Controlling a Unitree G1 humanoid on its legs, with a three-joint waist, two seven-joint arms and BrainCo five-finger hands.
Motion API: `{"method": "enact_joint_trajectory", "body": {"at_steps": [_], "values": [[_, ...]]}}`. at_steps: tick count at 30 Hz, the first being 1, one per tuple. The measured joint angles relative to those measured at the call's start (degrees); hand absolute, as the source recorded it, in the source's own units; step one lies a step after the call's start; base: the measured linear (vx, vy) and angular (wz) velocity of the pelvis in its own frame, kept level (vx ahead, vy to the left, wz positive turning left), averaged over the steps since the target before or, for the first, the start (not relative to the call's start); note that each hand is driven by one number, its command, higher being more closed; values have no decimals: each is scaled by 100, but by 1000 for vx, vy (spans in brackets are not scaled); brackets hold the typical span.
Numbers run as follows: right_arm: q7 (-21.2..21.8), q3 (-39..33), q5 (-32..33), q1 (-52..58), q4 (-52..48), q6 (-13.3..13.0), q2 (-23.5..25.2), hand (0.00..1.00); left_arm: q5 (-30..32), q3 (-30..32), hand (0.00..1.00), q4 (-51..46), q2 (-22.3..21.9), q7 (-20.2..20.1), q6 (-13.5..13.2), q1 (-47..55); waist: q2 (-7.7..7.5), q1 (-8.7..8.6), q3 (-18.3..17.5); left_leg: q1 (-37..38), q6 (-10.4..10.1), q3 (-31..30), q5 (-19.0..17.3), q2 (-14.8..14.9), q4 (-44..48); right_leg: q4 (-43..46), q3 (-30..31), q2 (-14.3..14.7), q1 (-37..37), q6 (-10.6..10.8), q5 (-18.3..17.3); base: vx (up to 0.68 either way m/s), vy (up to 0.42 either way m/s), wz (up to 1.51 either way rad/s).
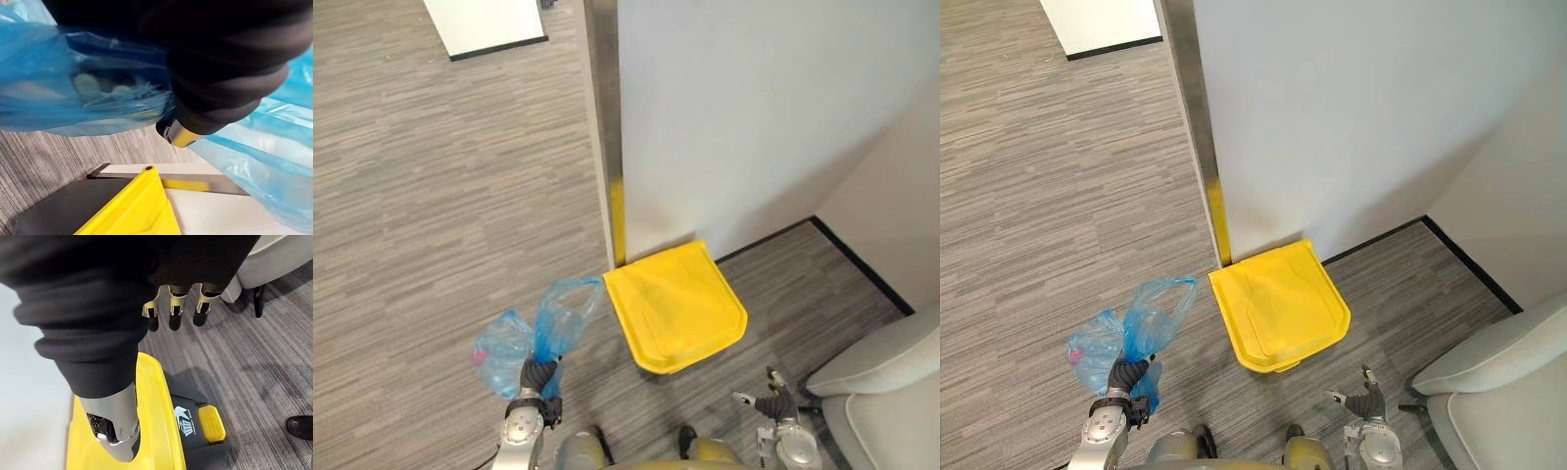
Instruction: Gather rubbish on tea table into small bin, then transfer packed bag to large trash can.
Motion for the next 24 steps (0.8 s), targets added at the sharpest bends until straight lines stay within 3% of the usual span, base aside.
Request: {"method": "enact_joint_trajectory", "body": {"at_steps": [7, 8, 10, 11, 13, 15, 17, 18, 21, 24], "values": [[-4, 4, 10, -137, -32, 5, -1, 0, -3, -81, 100, -144, -9, -4, 8, 61, 32, 21, 169, -408, 59, -57, -555, 212, 648, 192, 4, 18, -204, 121, 108, -19, 78, -8], [-15, -14, 85, -130, -88, 12, 1, 0, -3, -194, 100, -272, -21, -15, 15, 77, 23, 15, 329, -243, 139, -148, -667, 185, 640, 1115, -296, -12, -498, 168, 63, -20, 129, 8], [-25, -24, 141, -124, -95, 12, 25, 0, -4, -291, 100, -351, -2, -17, 13, 53, 6, 5, 494, -20, 183, -206, -690, 163, 615, 1966, -686, -37, -871, 84, -176, 2, 47, 17], [-36, -24, 178, -92, -96, 15, 73, 0, -3, -396, 100, -392, 51, -16, 13, -1, -19, 8, 603, 197, 273, -255, -775, 158, 672, 2030, -1074, -130, -1067, -87, -290, 51, -6, 23], [-107, -24, 192, -106, -97, 21, 119, 0, -4, -464, 100, -385, 92, -16, 13, -166, -138, 9, 711, 330, 315, -356, -966, 167, 902, 1737, -1525, -196, -1377, -128, -214, 94, -47, 26], [-178, -41, 230, -119, -122, 33, 54, 0, -4, -517, 100, -326, 106, -7, 12, -328, -172, 0, 722, 285, 201, -499, -1266, 239, 1310, 1300, -1814, -332, -1240, -271, 153, 219, -97, 31], [-233, -62, 238, -179, -197, 34, 33, 0, -3, -543, 100, -312, 74, 11, 1, -449, -203, 65, 763, 266, 11, -615, -1417, 321, 1605, 1324, -1793, -387, -1053, -224, 361, 237, -104, 21], [-234, -112, 244, -224, -273, 33, 44, 0, -2, -606, 100, -196, 79, 4, 11, -563, -153, -10, 845, 286, -61, -796, -1453, 277, 1625, 1662, -1796, -414, -1079, -238, 247, 242, -144, 55], [-217, -462, 401, -85, -295, 42, 71, 0, -5, -728, 100, -152, 25, 4, 41, -533, -97, 0, 812, 676, -161, -1109, -1489, 139, 1375, 2494, -1459, -513, -982, -263, -509, 320, -181, 62], [-217, -631, 470, -150, -318, 64, 144, 0, -7, -580, 100, -110, 9, 11, 42, -511, -48, 80, 758, 890, -389, -1294, -1376, 271, 1238, 2415, -1647, -343, -737, -332, -720, 272, -157, 8]]}}
